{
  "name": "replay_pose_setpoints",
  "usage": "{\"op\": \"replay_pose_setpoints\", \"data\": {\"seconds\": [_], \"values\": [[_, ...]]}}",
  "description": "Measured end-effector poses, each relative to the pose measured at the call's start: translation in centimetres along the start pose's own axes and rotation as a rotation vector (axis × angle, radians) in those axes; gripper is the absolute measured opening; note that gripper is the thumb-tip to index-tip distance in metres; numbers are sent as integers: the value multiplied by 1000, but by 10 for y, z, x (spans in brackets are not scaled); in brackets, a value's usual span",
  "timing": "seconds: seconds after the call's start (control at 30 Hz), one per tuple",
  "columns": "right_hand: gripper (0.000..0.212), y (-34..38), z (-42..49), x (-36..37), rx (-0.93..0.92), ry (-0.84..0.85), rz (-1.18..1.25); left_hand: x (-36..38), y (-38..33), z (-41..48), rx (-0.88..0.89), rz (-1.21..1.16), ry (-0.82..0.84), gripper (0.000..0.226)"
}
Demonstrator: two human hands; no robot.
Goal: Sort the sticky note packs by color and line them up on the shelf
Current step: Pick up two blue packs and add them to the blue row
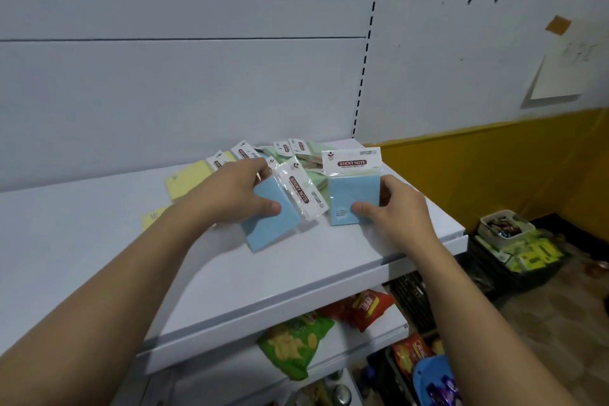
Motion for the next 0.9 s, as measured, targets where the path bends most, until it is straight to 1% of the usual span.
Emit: {"op": "replay_pose_setpoints", "data": {"seconds": [0.1, 0.2, 0.3, 0.47, 0.63, 0.7, 0.9], "values": [[39, -1, 3, -6, 1, 5, -83, -2, 2, 5, -12, -136, -83, 26], [26, 2, 7, -10, 18, 4, -72, -1, 4, 10, -20, -244, -118, 18], [15, 3, 12, -12, 41, -21, -41, 1, 9, 13, -32, -387, -150, 14], [9, 9, 21, -14, 15, -59, 62, -4, 15, 15, -75, -514, -198, 14], [11, 26, 34, -6, -8, -54, 99, -16, 27, 14, -93, -625, -266, 17], [10, 35, 37, -1, -17, -51, 107, -24, 34, 12, -94, -650, -291, 15], [11, 72, 35, 12, -72, -36, 118, -55, 49, -9, -100, -621, -390, 10]]}}
Point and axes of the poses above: each hand's wrist, its own z-axis towards the middle knuckle, its own x-axis out of the palm, y = z × x, the point moved 2 cm from there along z, towards the middle knuckle
